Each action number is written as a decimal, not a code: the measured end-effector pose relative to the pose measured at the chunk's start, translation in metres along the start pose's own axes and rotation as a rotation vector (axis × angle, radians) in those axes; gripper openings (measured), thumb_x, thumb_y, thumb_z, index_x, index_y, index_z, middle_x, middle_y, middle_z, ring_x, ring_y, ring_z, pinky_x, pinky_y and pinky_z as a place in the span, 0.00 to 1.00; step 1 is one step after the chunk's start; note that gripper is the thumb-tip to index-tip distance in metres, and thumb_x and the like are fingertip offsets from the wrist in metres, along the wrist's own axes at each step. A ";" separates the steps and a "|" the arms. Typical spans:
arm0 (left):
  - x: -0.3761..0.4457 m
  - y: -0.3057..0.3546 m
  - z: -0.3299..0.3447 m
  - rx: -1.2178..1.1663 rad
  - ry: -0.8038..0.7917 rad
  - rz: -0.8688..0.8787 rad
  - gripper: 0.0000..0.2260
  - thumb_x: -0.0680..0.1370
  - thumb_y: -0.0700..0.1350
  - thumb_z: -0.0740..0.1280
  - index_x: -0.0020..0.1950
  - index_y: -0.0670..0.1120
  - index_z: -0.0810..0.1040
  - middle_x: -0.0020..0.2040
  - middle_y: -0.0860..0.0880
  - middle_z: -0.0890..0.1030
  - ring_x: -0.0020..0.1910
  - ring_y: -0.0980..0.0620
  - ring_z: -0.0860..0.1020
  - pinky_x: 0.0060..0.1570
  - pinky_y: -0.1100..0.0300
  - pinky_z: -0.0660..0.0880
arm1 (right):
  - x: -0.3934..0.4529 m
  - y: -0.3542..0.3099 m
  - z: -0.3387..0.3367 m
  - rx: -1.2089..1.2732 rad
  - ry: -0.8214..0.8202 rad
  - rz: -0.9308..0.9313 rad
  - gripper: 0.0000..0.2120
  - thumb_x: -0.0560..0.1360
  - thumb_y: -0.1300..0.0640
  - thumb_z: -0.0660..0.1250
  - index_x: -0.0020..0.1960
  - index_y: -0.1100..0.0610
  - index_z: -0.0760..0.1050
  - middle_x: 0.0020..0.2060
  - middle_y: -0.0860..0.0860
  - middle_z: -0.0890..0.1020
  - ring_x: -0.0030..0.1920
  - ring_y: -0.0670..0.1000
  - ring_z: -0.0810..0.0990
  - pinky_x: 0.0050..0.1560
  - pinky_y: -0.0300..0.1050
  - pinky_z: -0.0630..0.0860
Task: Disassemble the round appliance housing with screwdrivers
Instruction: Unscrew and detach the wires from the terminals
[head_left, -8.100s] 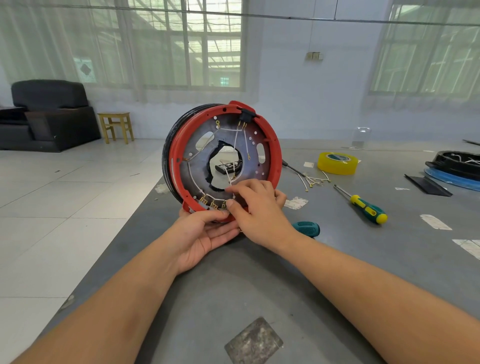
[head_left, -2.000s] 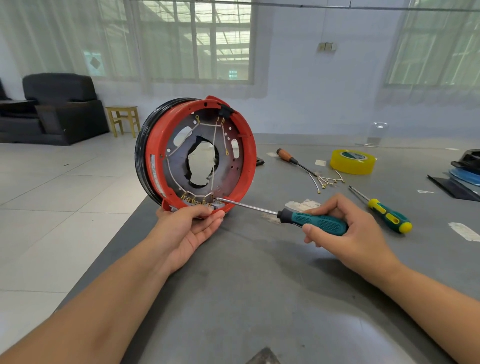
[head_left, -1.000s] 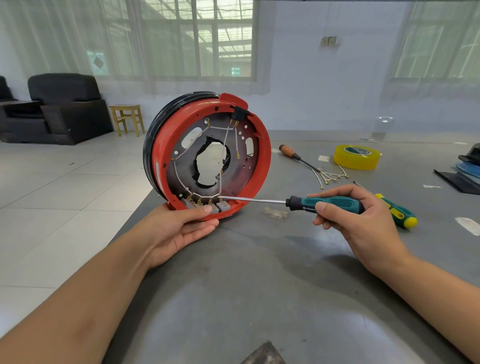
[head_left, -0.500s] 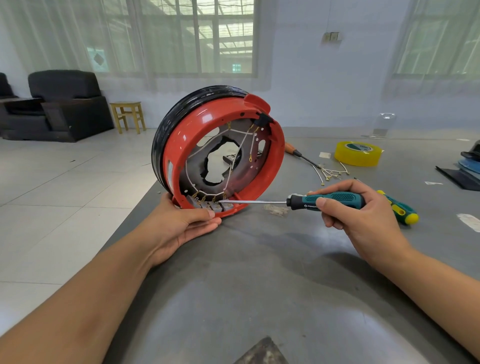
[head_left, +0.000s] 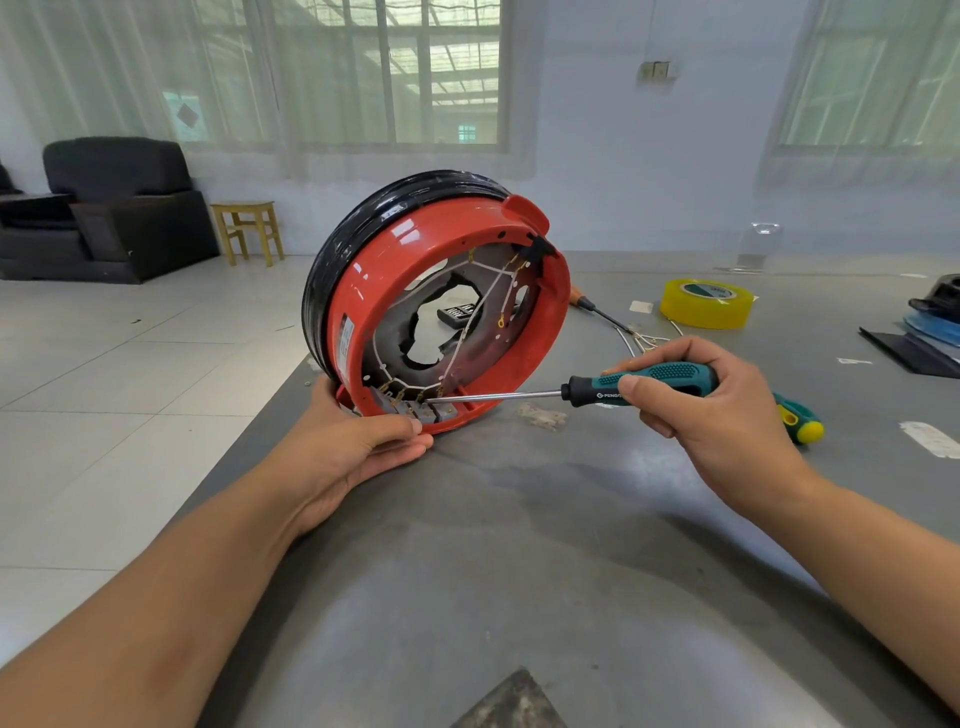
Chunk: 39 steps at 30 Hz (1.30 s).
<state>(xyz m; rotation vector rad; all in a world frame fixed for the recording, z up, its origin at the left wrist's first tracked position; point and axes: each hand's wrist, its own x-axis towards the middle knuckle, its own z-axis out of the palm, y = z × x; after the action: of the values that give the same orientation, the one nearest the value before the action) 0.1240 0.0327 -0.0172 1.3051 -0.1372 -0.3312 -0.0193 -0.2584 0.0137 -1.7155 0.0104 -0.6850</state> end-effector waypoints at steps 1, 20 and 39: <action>0.000 0.000 0.000 0.000 -0.001 0.003 0.36 0.70 0.24 0.76 0.68 0.54 0.69 0.50 0.35 0.88 0.48 0.34 0.88 0.40 0.52 0.86 | 0.000 -0.002 0.001 -0.023 0.004 -0.007 0.07 0.73 0.58 0.78 0.43 0.46 0.84 0.45 0.51 0.87 0.34 0.46 0.77 0.36 0.41 0.77; -0.002 0.007 -0.002 -0.076 -0.004 -0.055 0.36 0.74 0.25 0.73 0.73 0.52 0.67 0.52 0.35 0.87 0.50 0.35 0.88 0.41 0.51 0.86 | -0.018 -0.001 0.010 -0.239 -0.023 -0.193 0.07 0.74 0.60 0.77 0.48 0.51 0.82 0.38 0.40 0.84 0.34 0.43 0.81 0.34 0.30 0.75; -0.006 0.010 -0.001 -0.122 0.065 -0.079 0.10 0.77 0.29 0.70 0.58 0.34 0.80 0.50 0.35 0.87 0.45 0.42 0.89 0.37 0.58 0.84 | -0.025 0.002 0.008 -0.526 -0.294 -0.350 0.16 0.75 0.47 0.72 0.62 0.39 0.82 0.49 0.29 0.83 0.44 0.36 0.83 0.41 0.24 0.73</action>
<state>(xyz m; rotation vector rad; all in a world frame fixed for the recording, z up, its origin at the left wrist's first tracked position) 0.1200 0.0379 -0.0077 1.2006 -0.0104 -0.3589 -0.0355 -0.2425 0.0006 -2.3465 -0.3501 -0.7168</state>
